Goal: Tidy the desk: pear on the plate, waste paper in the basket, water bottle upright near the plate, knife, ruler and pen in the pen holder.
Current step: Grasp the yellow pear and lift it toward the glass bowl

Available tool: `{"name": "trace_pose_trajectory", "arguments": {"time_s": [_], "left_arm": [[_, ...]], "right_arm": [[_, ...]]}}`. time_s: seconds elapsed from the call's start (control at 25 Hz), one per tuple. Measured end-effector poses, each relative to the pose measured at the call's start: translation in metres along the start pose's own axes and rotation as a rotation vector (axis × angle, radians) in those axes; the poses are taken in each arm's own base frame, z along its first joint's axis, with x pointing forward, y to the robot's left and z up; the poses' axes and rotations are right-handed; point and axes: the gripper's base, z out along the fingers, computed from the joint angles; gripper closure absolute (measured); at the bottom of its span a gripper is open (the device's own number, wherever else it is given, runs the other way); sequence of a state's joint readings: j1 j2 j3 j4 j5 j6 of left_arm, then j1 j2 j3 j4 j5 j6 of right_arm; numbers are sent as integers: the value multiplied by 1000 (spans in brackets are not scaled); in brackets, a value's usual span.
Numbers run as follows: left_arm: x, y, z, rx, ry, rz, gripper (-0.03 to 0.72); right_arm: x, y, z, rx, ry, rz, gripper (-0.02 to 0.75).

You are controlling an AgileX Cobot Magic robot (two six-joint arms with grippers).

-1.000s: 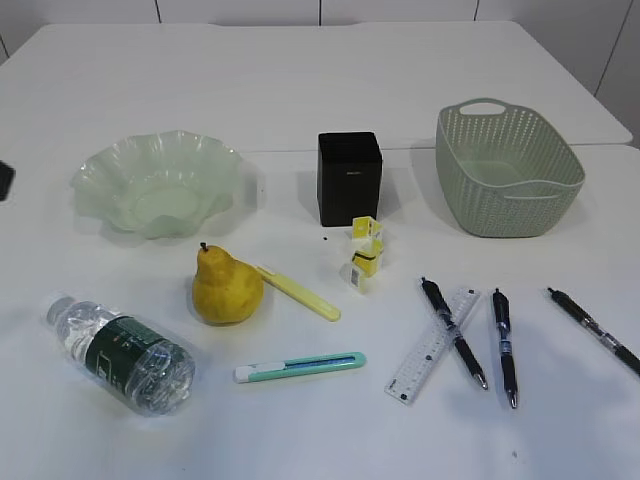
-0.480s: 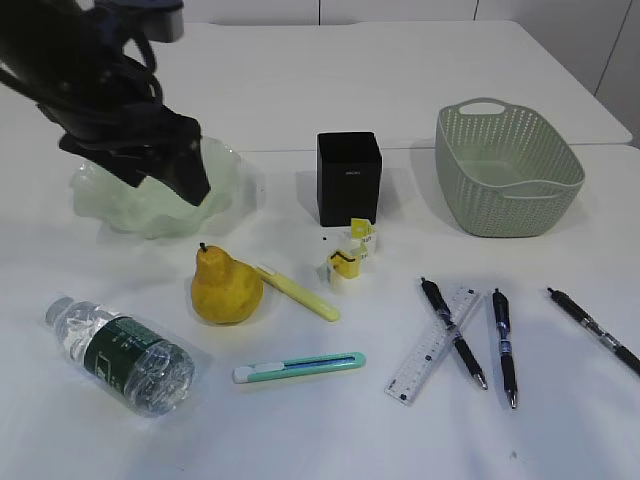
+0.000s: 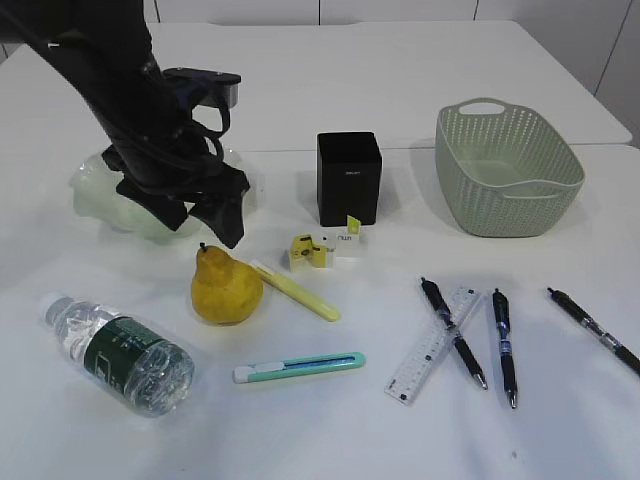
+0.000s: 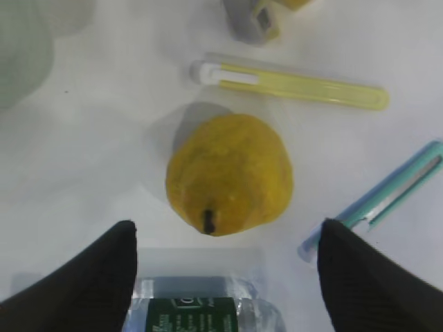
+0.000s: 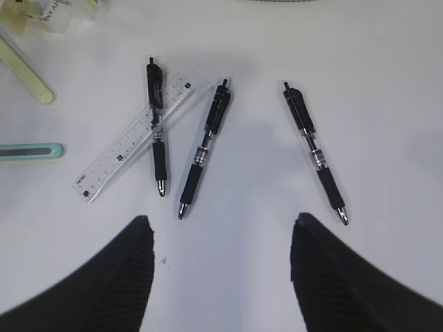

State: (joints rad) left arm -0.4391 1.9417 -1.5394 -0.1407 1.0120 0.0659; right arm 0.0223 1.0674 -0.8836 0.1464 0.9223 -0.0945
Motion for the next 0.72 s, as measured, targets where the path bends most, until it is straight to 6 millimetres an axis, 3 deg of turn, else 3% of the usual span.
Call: {"name": "trace_pose_trajectory", "arguments": {"time_s": [0.72], "left_arm": [[-2,7,47,-14,75,-19,109]], "right_arm": [[1,0,0,-2,7,0,276]]}}
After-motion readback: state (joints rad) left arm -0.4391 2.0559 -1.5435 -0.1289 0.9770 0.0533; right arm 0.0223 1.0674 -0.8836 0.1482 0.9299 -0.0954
